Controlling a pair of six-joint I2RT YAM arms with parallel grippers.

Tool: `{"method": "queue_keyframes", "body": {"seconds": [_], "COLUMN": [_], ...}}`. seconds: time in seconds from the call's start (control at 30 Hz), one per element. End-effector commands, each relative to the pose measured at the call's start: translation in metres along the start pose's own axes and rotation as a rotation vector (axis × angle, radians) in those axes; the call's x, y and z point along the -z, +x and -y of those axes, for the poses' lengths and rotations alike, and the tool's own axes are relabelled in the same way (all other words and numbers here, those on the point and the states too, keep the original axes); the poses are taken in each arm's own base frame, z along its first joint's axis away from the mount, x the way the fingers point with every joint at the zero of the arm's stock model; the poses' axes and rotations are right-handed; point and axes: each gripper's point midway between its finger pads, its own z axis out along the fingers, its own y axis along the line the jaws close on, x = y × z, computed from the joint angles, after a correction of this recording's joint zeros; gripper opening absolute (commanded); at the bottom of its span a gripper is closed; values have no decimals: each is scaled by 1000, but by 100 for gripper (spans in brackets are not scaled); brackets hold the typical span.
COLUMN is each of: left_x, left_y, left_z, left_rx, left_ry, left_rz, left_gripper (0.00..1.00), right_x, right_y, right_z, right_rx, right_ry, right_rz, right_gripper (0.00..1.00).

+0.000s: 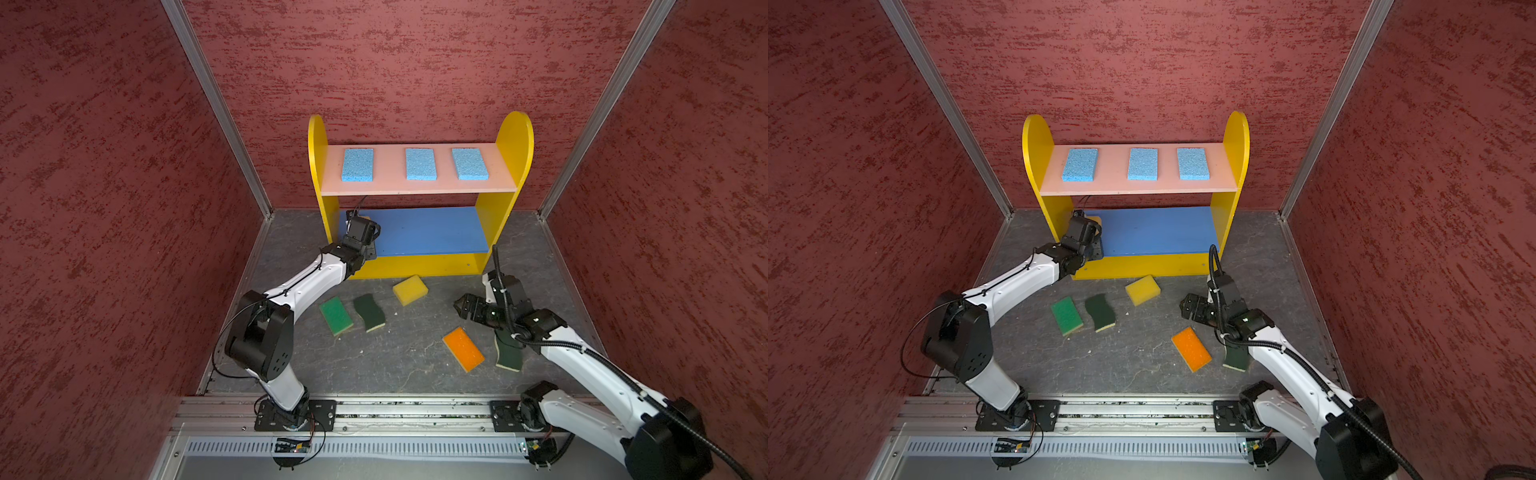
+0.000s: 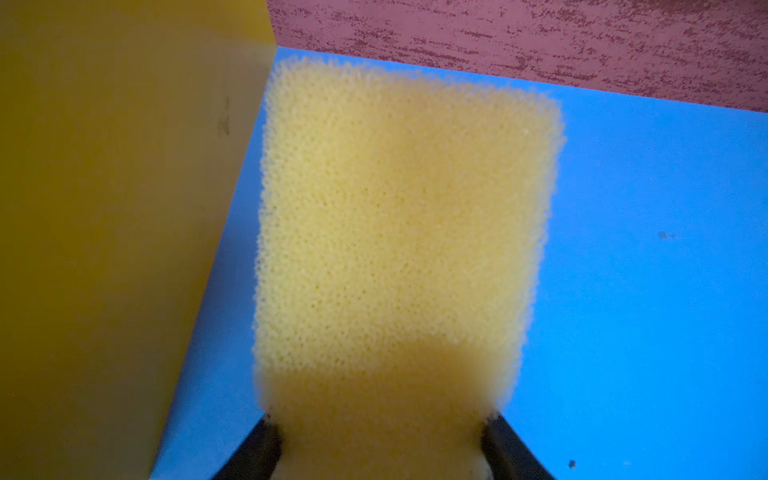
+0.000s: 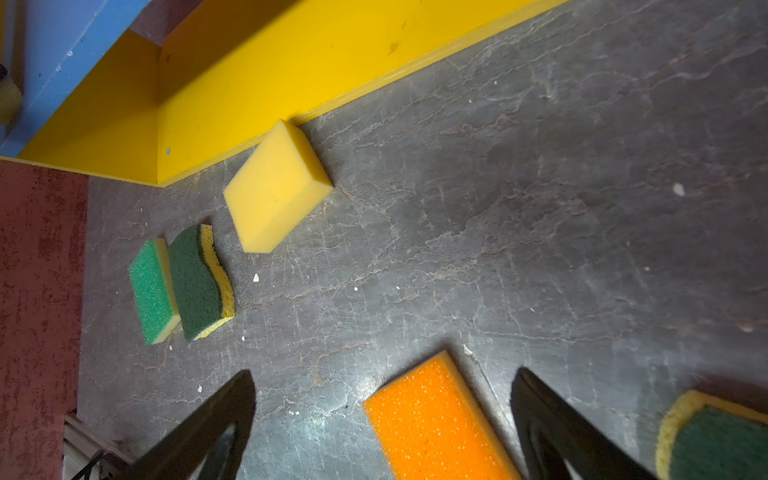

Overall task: Arrange cleaning sponges on a shelf
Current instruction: Place the cleaning sponge on the shelf.

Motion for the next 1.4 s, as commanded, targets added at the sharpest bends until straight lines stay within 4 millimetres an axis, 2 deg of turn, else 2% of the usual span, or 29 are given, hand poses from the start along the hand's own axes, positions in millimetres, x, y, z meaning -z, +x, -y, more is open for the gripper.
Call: {"method": "queue_keyframes", "body": {"seconds": [0.0,0.67,0.97,1.2,1.37], "left_x": [-6,-21,-31,-28,-23], "left_y": [1,-5,-10,-9,-6], "left_z": [-2,-8,-1,-2,-7], "left_rx": [16,40,32,25,16], "left_ry": [-7,-37,-9,-14,-33], "left_rz": [3,25,25,20,15], "left_gripper": [58,61,61,63,69], "right_x": [3,2,1,3,1], "right_y": [-12,-8,-8,-8,-7], "right_z": [-9,-7,-7,-5,-7], "right_rx": [-6,-17,-22,-24,-24], "right_ry": [-31,-32,-36,-29,-36], "right_rz": [36,30,27,33,26], "right_gripper": [97,96,96,96,96]}}
